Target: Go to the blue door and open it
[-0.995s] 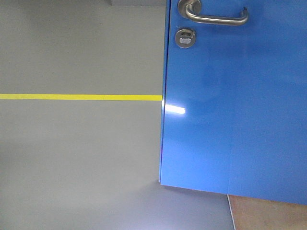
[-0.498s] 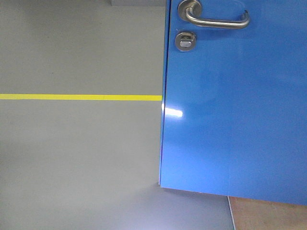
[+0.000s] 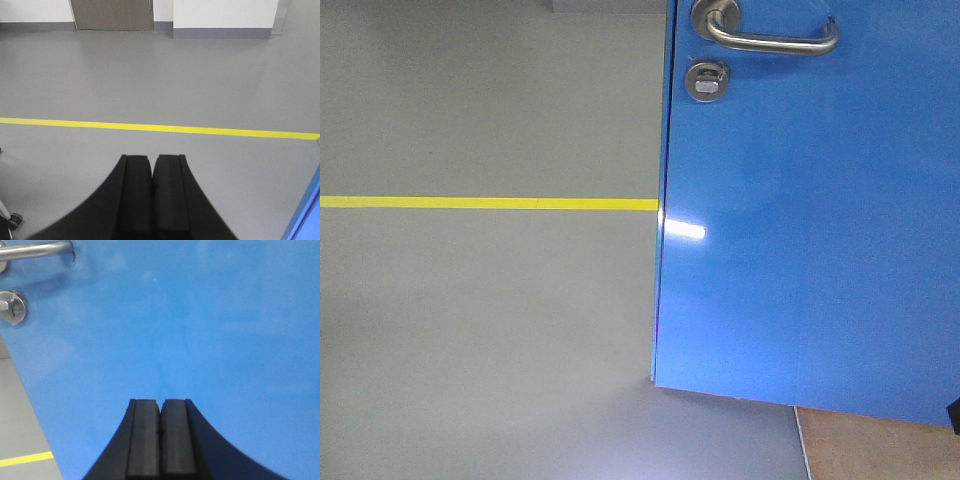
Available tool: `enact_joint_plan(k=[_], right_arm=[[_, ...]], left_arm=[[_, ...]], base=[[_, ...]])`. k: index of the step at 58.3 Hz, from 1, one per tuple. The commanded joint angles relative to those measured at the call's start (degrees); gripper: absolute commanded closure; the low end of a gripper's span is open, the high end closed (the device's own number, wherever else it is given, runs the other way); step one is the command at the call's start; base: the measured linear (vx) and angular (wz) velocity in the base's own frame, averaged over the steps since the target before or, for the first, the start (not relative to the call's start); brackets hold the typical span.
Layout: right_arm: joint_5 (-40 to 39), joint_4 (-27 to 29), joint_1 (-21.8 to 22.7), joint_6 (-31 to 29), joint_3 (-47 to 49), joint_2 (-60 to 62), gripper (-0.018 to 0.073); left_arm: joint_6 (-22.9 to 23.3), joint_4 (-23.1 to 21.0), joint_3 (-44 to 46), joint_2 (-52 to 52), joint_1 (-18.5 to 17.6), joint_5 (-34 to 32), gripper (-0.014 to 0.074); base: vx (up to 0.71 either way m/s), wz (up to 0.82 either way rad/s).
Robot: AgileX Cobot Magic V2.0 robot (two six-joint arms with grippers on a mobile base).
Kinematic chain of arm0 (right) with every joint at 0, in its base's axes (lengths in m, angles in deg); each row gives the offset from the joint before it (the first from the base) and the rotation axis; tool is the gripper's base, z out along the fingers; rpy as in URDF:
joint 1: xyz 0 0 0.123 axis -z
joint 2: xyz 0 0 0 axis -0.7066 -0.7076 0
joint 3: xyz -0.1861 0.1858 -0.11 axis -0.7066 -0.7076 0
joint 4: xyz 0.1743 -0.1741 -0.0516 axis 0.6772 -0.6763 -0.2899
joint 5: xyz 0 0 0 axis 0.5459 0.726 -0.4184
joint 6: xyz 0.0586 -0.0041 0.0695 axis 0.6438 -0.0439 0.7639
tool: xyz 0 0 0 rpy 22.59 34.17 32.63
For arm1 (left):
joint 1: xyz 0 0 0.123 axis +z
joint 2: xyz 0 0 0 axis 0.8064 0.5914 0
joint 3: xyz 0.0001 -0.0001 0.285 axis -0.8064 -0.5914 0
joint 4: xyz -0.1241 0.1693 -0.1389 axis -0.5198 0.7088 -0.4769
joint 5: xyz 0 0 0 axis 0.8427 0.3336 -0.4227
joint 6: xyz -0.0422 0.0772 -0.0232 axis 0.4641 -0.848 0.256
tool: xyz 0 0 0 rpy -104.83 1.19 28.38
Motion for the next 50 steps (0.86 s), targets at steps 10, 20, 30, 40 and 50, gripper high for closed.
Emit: enact_joint_plan(k=[10,20,30,40,50], right_arm=[[-5.2,0.0,0.3,-0.1,-0.1,0.9,0.0551],[-5.2,0.0,0.3,-0.1,-0.1,0.9,0.0551],[-5.2,0.0,0.3,-0.1,-0.1,0.9,0.0551],[-5.2,0.0,0.3,-0.1,-0.1,0.9,0.0551],[-5.2,0.0,0.3,-0.1,-0.1,0.9,0.0551]], left_arm=[[0.4,-0.2,1.5,-0.7,-0.1,-4.5,0.0524],[0.4,-0.2,1.5,-0.7,-0.1,-4.5,0.0524],[0.4,-0.2,1.5,-0.7,-0.1,-4.5,0.0524],[0.4,-0.2,1.5,-0.7,-0.1,-4.5,0.0524],[0.4,-0.2,1.5,-0.7,-0.1,-4.5,0.0524]], base=[[0.00,0.00],[0.00,0.00],[0.00,0.00],[0.00,0.00],[0.00,0.00]])
